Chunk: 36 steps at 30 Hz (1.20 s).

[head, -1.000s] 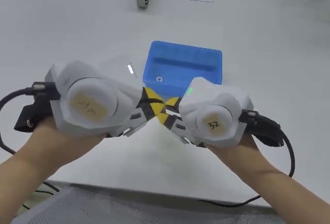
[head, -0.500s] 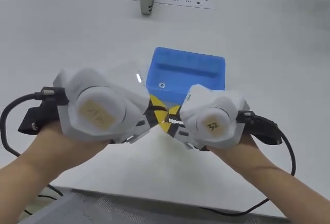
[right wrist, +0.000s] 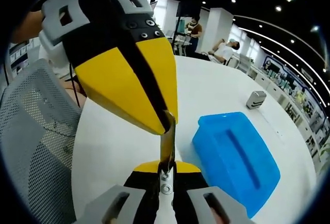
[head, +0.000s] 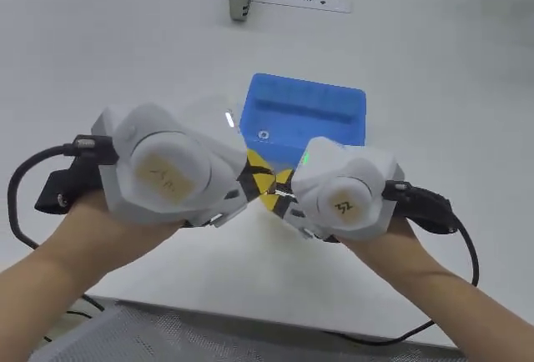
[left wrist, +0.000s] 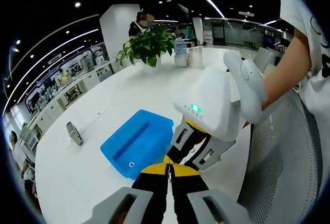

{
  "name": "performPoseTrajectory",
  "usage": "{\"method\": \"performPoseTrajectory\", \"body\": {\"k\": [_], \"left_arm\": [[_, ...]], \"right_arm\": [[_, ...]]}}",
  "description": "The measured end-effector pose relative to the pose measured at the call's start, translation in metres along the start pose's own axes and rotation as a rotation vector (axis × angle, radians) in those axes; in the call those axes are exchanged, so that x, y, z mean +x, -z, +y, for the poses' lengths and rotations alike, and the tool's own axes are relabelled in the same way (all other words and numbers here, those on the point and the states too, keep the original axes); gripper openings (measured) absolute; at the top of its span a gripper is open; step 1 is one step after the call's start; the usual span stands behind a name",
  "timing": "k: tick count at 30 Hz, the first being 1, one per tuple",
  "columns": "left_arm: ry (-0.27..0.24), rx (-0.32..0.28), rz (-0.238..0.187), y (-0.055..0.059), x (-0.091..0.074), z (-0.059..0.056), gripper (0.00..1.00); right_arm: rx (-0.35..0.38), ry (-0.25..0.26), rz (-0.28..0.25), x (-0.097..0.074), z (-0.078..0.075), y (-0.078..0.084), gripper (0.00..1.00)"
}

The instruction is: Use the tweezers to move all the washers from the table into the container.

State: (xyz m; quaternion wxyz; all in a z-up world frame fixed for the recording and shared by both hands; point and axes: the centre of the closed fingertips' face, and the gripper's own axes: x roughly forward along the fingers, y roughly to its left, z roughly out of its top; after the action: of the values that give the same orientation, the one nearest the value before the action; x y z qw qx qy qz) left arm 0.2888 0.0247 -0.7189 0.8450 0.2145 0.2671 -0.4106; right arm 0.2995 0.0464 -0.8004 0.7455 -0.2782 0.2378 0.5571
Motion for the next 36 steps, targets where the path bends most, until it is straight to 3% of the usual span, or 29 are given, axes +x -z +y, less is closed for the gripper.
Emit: {"method": "performPoseTrajectory", "body": {"k": [4,6,8,11,12,14,16,22,24,26,31,34,36], "left_arm": [[-0.002,-0.046,-0.024,-0.004,-0.003,0.0,0.0],[-0.03,-0.089,-0.048,-0.006,-0.006,0.004,0.02],[-0.029,-0.132,-0.073,-0.009,-0.01,0.003,0.1],[-0.068,-0.176,-0.105,-0.012,-0.018,0.005,0.21],[-0.108,-0.205,-0.125,-0.012,-0.024,0.008,0.27],[-0.155,-0.255,-0.165,-0.012,-0.033,0.008,0.5],[-0.175,-0.302,-0.151,-0.003,-0.04,0.005,0.69],[-0.277,-0.359,-0.097,0.026,-0.051,0.007,0.91],[-0.345,-0.364,-0.095,0.033,-0.057,0.012,0.99],[-0.384,-0.361,-0.056,0.044,-0.06,0.014,0.99],[-0.424,-0.372,-0.068,0.053,-0.061,0.015,0.99],[-0.422,-0.388,-0.062,0.061,-0.056,0.012,0.99],[-0.416,-0.385,-0.029,0.069,-0.053,0.008,0.99]], "right_arm": [[0.002,0.011,-0.012,-0.006,-0.003,-0.005,0.04],[0.004,0.014,-0.022,-0.01,-0.004,-0.009,0.04],[0.007,0.018,-0.034,-0.014,-0.005,-0.014,0.04],[0.014,0.022,-0.053,-0.021,-0.007,-0.021,0.04],[0.016,0.024,-0.059,-0.023,-0.008,-0.023,0.04],[0.02,0.035,-0.073,-0.027,-0.012,-0.028,0.04],[0.034,0.048,-0.091,-0.032,-0.017,-0.033,0.04],[0.077,0.083,-0.138,-0.044,-0.037,-0.047,0.04],[0.089,0.095,-0.152,-0.047,-0.045,-0.051,0.04],[0.104,0.113,-0.161,-0.048,-0.055,-0.054,0.04],[0.179,0.141,-0.18,-0.046,-0.075,-0.056,0.04],[0.19,0.153,-0.166,-0.039,-0.082,-0.051,0.04],[0.189,0.158,-0.152,-0.034,-0.085,-0.047,0.04]]}}
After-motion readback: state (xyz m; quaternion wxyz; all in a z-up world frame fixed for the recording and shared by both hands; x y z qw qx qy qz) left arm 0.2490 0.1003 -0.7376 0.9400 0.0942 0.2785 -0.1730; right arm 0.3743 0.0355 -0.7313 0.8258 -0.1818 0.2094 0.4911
